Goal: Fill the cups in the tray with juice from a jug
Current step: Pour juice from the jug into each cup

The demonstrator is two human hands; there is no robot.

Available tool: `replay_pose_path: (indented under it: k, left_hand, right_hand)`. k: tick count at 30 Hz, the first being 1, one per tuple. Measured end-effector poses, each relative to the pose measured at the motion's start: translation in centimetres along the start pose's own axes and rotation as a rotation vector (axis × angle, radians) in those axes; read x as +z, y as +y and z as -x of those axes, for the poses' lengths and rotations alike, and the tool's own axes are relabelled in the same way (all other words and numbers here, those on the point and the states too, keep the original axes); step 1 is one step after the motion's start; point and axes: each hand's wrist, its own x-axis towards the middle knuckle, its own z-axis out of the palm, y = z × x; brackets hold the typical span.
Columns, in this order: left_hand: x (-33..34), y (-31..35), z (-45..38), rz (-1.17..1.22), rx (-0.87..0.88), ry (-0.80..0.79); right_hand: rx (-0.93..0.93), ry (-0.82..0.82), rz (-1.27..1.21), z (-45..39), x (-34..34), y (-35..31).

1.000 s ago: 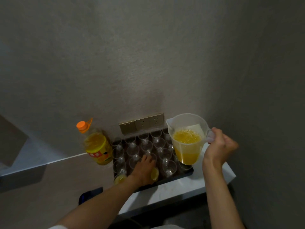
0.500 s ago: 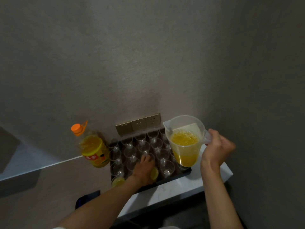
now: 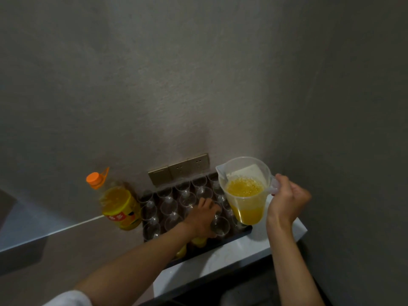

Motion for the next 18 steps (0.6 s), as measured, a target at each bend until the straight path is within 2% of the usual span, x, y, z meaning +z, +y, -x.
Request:
replay_pose_path:
  k: [5, 10, 18]
  left_hand:
    - [-0.2, 0.6, -1.1, -0.088, 0.019, -0.126]
    - [0.8, 0.7, -1.3, -0.124, 0.009, -0.172]
    - [2.0, 0.9, -1.2, -0.003, -0.038, -0.089]
  right_hand:
    - [-0.013, 0.02, 0.003, -0.3, -0.3, -0.1]
    - [0.005, 0.028, 0.013, -0.5, -0.7, -0.2]
    - [0.045, 0.017, 0.01, -0.4, -1.1, -0.2]
